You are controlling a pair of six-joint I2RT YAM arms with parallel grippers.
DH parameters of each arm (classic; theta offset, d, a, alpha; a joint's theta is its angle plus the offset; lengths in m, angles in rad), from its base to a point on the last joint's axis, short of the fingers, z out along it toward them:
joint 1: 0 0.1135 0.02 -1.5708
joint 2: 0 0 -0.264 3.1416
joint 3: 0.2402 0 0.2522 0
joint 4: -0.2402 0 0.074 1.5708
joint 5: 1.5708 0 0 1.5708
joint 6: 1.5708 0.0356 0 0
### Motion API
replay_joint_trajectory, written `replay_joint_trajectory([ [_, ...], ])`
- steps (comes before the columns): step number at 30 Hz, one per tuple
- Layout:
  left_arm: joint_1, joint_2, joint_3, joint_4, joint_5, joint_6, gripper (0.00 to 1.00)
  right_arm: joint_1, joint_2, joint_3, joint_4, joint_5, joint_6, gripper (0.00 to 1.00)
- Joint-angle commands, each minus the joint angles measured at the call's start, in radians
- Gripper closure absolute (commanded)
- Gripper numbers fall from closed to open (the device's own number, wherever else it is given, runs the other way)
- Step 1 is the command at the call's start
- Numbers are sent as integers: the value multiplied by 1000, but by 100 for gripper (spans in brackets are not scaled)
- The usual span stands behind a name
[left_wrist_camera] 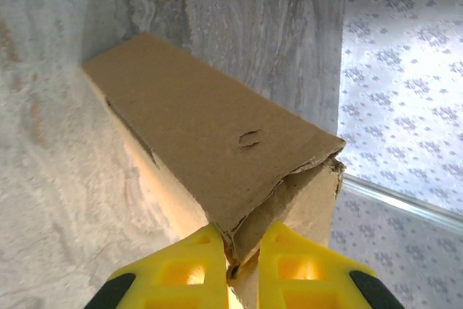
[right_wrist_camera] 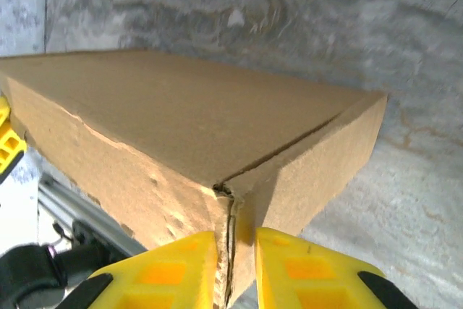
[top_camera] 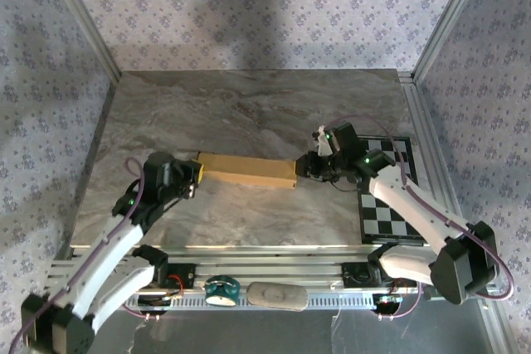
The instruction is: Fold the paper box
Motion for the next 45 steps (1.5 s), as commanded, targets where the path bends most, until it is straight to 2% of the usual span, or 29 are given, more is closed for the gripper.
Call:
replay_joint_trajectory([
  [1,-6,-120,-135,-179,25,15,87,23,-13,-65,-90,5,-88,79],
  [5,-15,-286,-248,-256,66,-29,87,41,-5,-93,-141,13,-124,79],
  [8,-30,-315,-333,-202,85,-81,86,43,45,-107,-110,24,-122,77],
  [10,-41,-267,-360,-127,93,-102,86,25,113,-78,-99,31,-123,76],
  [12,-43,-179,-329,-93,98,-67,83,6,181,-23,-103,36,-120,76],
  [16,-43,-16,-158,-199,100,83,74,-12,193,40,-109,76,-123,68],
  [19,-43,40,25,-391,33,200,62,-52,158,98,-150,153,-116,56],
  [20,-43,54,101,-468,-13,245,51,-70,142,128,-165,190,-115,50],
  [21,-40,72,169,-520,-48,286,32,-86,130,159,-185,233,-114,40],
  [22,-22,106,246,-573,-74,334,8,-112,116,197,-208,283,-114,14],
  [23,16,158,312,-592,-57,394,1,-138,102,228,-225,309,-105,1],
  [26,176,346,472,-572,48,571,0,-225,54,280,-236,395,-148,0],
  [28,267,466,569,-535,79,665,0,-267,19,326,-248,514,-168,0],
  [29,292,521,631,-534,35,717,0,-281,3,322,-245,638,-169,0],
  [30,292,556,680,-552,-91,753,0,-286,-8,304,-239,757,-161,0],
  [31,269,583,720,-566,-299,786,0,-292,-22,247,-199,874,-179,0],
  [32,241,593,721,-564,-518,795,0,-305,-37,186,-141,940,-219,0],
  [33,224,588,696,-526,-661,816,0,-324,-53,120,-51,957,-289,0],
  [34,219,564,630,-418,-764,901,0,-343,-72,38,52,958,-349,0],
  [35,229,540,548,-264,-767,1037,0,-362,-86,-50,173,939,-419,0],
  [37,253,516,408,-28,-694,1275,0,-382,-81,-183,346,902,-508,0],
  [38,259,518,359,25,-706,1337,0,-398,-64,-224,387,869,-516,0],
  [39,279,525,321,58,-694,1354,0,-412,-47,-246,418,836,-518,0],
  [41,347,532,227,145,-574,1359,0,-418,-12,-301,520,786,-539,0],
  [42,363,524,181,207,-548,1361,0,-415,-2,-333,589,769,-559,0],
  [45,374,509,-14,535,-495,1408,0,-437,53,-410,762,697,-579,0],
])
